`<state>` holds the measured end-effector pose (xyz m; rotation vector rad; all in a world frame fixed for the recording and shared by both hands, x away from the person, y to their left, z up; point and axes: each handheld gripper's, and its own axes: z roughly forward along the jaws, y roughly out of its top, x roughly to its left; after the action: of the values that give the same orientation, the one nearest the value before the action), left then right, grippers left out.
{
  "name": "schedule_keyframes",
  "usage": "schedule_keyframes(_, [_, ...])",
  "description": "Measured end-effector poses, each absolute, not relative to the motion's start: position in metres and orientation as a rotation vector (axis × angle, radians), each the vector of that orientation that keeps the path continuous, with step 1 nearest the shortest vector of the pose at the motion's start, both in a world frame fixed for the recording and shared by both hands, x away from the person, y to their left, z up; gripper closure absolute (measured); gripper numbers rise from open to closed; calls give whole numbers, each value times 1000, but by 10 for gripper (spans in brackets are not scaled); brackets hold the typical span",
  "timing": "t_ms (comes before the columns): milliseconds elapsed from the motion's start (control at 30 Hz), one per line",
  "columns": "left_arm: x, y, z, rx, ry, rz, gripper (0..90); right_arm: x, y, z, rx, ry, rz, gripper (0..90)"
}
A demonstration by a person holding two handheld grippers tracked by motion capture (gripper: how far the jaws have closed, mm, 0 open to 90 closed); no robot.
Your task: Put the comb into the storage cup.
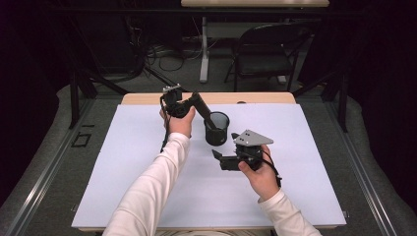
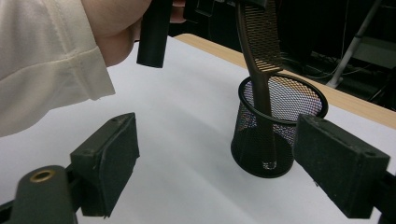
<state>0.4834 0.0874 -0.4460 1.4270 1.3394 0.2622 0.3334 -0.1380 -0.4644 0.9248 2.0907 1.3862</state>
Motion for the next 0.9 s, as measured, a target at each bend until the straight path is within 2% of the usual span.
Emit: schedule_keyframes(900, [484, 91, -448, 1425, 1364, 273, 774, 333, -138, -465, 924, 2090, 1383, 142])
